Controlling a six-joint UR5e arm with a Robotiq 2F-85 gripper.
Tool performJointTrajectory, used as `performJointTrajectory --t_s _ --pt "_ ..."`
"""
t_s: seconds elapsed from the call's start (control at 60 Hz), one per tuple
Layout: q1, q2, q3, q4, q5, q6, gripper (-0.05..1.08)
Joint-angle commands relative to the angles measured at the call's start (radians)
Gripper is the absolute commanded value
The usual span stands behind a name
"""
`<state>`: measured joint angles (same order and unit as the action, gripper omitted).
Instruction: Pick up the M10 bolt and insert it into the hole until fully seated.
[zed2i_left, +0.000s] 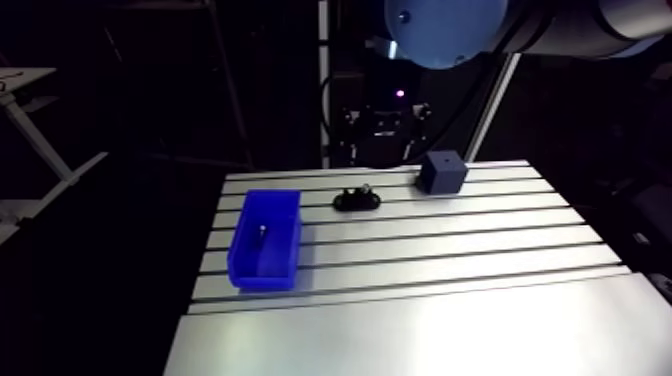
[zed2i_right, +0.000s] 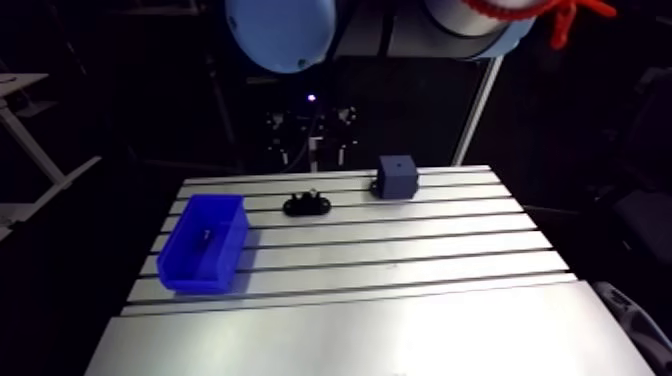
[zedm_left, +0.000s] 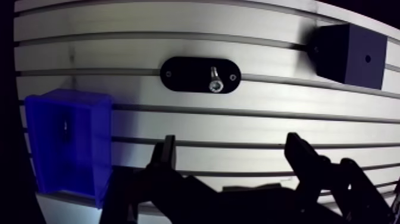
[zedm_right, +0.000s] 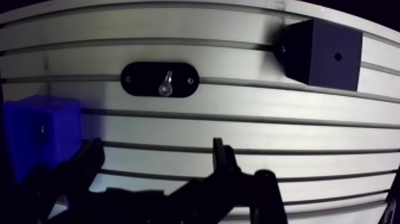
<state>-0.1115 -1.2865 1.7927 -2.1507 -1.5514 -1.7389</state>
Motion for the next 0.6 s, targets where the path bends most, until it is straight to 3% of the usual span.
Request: performJointTrajectory --t_s 0.017,0.6 --pt "0.001 0.029 0.011 -0.041 0.000 0.012 0.01" --pt "0.006 0.070 0.048 -0.135 -0.002 0.034 0.02"
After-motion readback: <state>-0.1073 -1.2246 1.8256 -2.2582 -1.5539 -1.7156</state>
